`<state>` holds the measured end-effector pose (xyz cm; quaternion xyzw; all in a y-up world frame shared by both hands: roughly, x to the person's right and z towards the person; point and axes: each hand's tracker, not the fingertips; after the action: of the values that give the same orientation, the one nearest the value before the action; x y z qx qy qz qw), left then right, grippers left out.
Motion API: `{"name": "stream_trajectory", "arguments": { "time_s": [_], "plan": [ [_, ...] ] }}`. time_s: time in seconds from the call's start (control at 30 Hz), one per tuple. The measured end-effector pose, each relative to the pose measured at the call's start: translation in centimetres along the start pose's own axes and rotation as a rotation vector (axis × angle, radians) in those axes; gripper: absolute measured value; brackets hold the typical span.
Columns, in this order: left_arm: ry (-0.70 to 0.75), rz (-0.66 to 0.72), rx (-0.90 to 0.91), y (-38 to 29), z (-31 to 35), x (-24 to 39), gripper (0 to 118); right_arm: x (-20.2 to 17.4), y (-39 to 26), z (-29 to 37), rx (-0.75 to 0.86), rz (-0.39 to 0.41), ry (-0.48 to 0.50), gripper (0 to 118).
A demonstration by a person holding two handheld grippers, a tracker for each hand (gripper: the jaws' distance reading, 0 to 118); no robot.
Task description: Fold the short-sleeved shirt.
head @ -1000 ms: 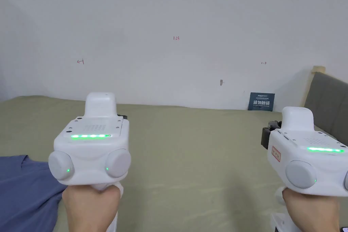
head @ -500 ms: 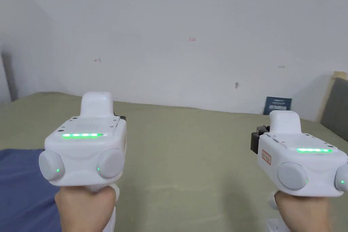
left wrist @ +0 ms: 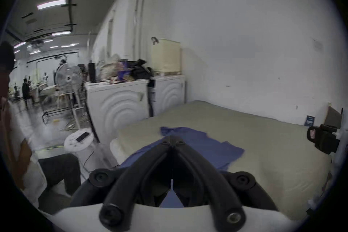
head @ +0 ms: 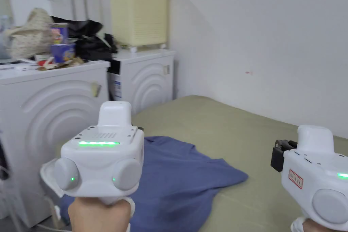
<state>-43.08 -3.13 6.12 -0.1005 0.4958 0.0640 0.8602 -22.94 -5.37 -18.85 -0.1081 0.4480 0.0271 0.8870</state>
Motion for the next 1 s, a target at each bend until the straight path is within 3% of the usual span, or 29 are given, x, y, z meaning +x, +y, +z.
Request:
{"name": "stream_trajectory", "arguments": {
  "time_s": [0.1,0.23,0.4,0.6,0.63,0.7,0.73,0.8,0.87,1.0],
  "plan": [
    [0.045,0.012,-0.025,-0.6,0.1,-2.0,0,-1.9,-0.6,-1.1,-0.010,0.021,0.041,1],
    [0.039,0.030,-0.054,-1.3,-1.0,-2.4,0,-1.2,-1.5,-1.6,-0.029,0.021,0.052,1],
    [-0.147,0.007,-0.147,-1.9,-6.6,0.5,0,3.9,-3.2,-1.5,-0.077,0.025,-0.050,1],
    [-0.441,-0.069,-0.373,-0.5,-20.1,7.3,0,11.8,-5.7,-0.6,-0.157,0.044,-0.212,1],
    [-0.484,-0.099,-0.398,-0.1,-22.4,8.8,17,13.0,-6.1,-0.5,-0.181,0.038,-0.238,1],
    [-0.531,-0.178,-0.485,-0.4,-27.0,12.1,82,14.9,-7.1,-0.1,-0.221,0.040,-0.280,1],
    [-0.575,-0.193,-0.568,-1.0,-29.7,13.7,94,15.8,-7.6,0.1,-0.245,0.036,-0.298,1],
    [-0.634,-0.222,-0.695,-3.0,-34.6,16.3,93,17.1,-8.7,0.8,-0.273,0.014,-0.307,1],
    [-0.576,-0.292,-0.803,-5.5,-38.9,19.0,93,18.5,-10.0,1.4,-0.329,-0.011,-0.334,1],
    [-0.593,-0.375,-0.986,-10.6,-43.5,21.9,94,20.0,-12.3,2.1,-0.431,-0.046,-0.354,1]
  ]
}}
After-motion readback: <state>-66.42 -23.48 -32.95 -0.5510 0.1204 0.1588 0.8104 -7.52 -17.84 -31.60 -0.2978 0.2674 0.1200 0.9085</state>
